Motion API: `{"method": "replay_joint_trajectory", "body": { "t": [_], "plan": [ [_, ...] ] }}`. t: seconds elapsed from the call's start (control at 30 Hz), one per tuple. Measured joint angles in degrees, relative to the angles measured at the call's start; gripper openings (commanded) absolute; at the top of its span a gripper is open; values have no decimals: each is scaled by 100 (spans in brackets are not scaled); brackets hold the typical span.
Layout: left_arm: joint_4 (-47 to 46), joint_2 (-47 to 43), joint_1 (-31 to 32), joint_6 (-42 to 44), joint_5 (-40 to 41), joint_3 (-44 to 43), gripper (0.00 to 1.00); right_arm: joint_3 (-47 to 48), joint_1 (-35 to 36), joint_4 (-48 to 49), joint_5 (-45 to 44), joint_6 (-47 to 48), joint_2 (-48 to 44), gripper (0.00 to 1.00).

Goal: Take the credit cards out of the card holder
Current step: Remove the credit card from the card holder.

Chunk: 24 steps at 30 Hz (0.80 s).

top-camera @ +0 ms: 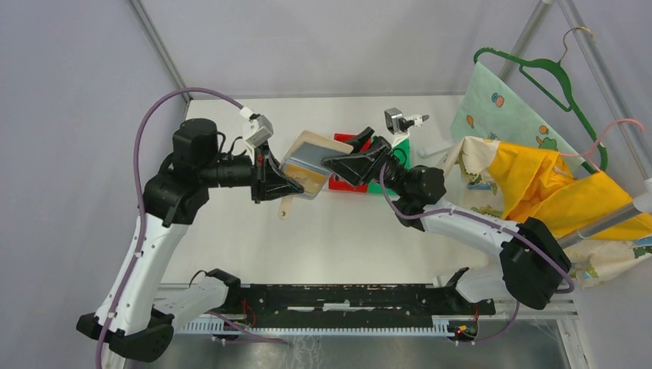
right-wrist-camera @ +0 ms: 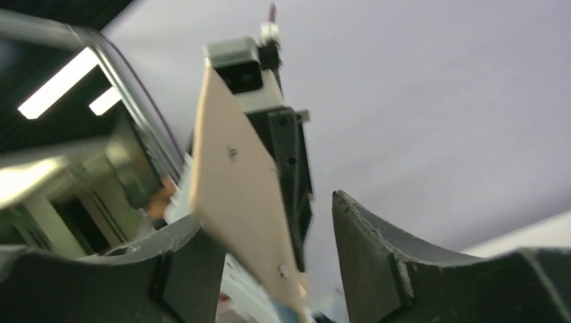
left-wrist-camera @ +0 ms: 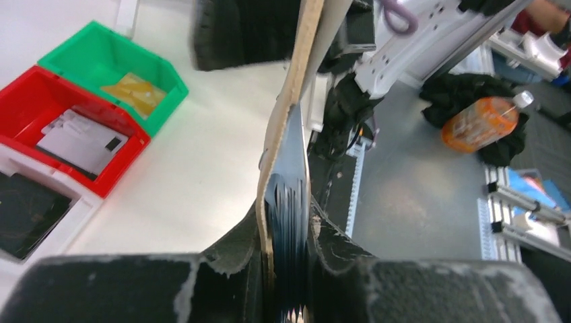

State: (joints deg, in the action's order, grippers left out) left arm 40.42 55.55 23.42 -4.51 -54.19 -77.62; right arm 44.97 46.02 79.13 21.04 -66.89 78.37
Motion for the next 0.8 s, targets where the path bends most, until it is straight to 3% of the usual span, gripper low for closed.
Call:
{"method": "replay_joint_trajectory", "body": {
  "t": [0.07, 0.13, 0.17, 0.27, 0.4, 0.53, 0.8],
  "plan": [
    [671, 238, 0, 645, 37, -291, 2, 243, -214, -708, 669, 501, -55, 66],
    [1329, 476, 0, 1281, 146, -527, 2, 1069, -334, -2459, 1491, 1578, 11, 65],
    [1606, 573, 0, 1526, 181, -608, 2, 1202, -348, -2715, 1600, 1749, 26, 63],
    [2380, 881, -46, 2295, 289, -863, 2, 1884, -339, -4756, 2218, 3300, 37, 54],
    [3213, 1150, -57, 3093, 509, -1102, 2, 2188, -310, -6328, 2505, 4597, 24, 43],
    [3764, 1370, -44, 3705, 695, -1281, 2, 2505, -286, -7549, 2728, 5469, 35, 41],
    [3917, 1379, 24, 4308, 870, -1270, 2, 2721, -214, -8400, 2914, 6170, 68, 36]
  ]
}}
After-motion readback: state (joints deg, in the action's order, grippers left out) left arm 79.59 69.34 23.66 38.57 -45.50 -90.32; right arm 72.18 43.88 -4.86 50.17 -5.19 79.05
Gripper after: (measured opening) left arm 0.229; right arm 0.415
